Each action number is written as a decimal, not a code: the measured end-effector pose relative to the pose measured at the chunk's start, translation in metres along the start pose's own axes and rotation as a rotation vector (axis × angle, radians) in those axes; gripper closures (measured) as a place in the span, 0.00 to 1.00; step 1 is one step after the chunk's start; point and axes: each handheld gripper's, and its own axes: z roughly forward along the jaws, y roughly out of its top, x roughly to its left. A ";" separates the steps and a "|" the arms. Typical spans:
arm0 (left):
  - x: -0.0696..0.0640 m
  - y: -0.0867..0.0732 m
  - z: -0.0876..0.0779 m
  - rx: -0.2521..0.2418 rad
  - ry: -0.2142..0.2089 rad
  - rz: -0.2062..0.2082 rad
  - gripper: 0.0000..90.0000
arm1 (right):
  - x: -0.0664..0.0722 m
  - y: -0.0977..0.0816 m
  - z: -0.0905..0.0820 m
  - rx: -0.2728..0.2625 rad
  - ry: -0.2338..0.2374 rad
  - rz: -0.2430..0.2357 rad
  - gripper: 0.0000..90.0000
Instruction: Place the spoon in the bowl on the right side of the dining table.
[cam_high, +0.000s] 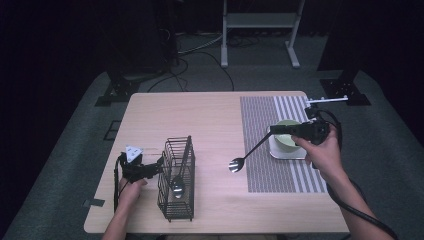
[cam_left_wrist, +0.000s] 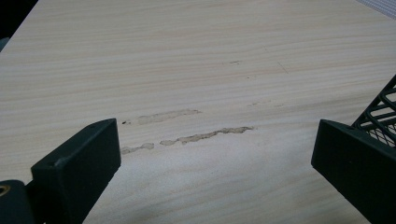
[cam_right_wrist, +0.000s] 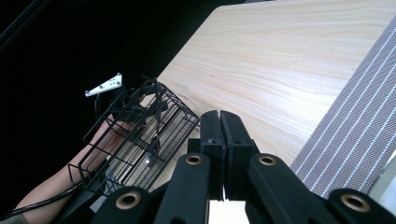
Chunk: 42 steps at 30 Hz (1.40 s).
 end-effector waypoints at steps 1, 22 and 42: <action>0.000 0.000 0.000 0.000 0.000 0.000 0.00 | -0.001 0.000 0.000 -0.001 -0.002 0.001 0.98; -0.002 0.001 0.002 0.001 -0.006 -0.004 0.00 | -0.025 -0.001 -0.003 -0.036 -0.039 0.056 0.98; -0.002 0.001 0.002 -0.002 -0.003 -0.002 0.00 | -0.052 -0.003 -0.022 -0.104 -0.096 0.116 0.98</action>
